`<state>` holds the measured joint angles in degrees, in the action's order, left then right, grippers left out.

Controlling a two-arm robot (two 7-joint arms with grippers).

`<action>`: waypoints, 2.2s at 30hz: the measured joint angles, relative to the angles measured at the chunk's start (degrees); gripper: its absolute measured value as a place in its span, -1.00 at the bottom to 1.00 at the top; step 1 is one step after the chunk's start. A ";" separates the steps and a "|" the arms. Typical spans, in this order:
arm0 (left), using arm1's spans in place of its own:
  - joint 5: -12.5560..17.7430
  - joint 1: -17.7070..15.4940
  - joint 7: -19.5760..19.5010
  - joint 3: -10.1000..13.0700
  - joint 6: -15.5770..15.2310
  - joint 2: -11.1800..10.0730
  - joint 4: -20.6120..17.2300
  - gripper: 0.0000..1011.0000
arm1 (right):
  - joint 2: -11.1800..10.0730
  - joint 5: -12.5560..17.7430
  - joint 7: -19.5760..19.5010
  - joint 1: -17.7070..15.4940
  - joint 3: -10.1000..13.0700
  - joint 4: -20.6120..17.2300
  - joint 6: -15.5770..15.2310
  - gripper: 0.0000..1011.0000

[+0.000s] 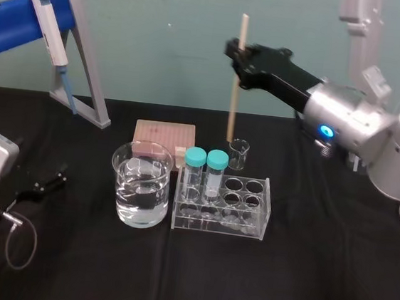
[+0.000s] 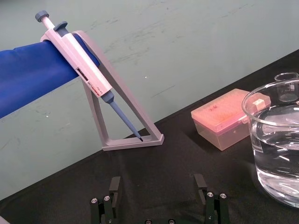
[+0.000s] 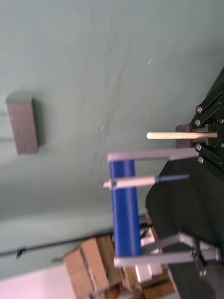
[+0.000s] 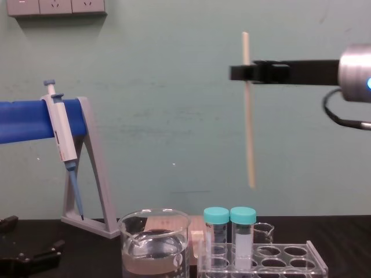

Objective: Hold the thermometer with one hand and immerse one end into the beaker, then reinsert it into the test tube rack.

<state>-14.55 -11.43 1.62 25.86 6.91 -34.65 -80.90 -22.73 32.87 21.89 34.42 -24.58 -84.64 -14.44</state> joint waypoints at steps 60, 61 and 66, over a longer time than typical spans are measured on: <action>0.00 0.00 0.00 0.00 0.00 0.00 0.00 0.99 | 0.13 -3.70 1.13 -7.16 1.94 8.34 5.07 -0.89; 0.00 0.00 0.00 0.00 0.00 0.00 0.00 0.99 | 0.18 -3.80 1.13 -7.18 1.90 8.43 5.11 -0.89; 0.00 0.00 0.00 0.00 0.00 0.00 0.00 0.99 | 0.40 -4.34 1.18 -7.26 1.82 8.98 5.26 -0.89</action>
<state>-14.55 -11.43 1.62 25.86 6.91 -34.64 -80.90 -22.33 28.53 23.07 27.16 -22.77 -75.66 -9.18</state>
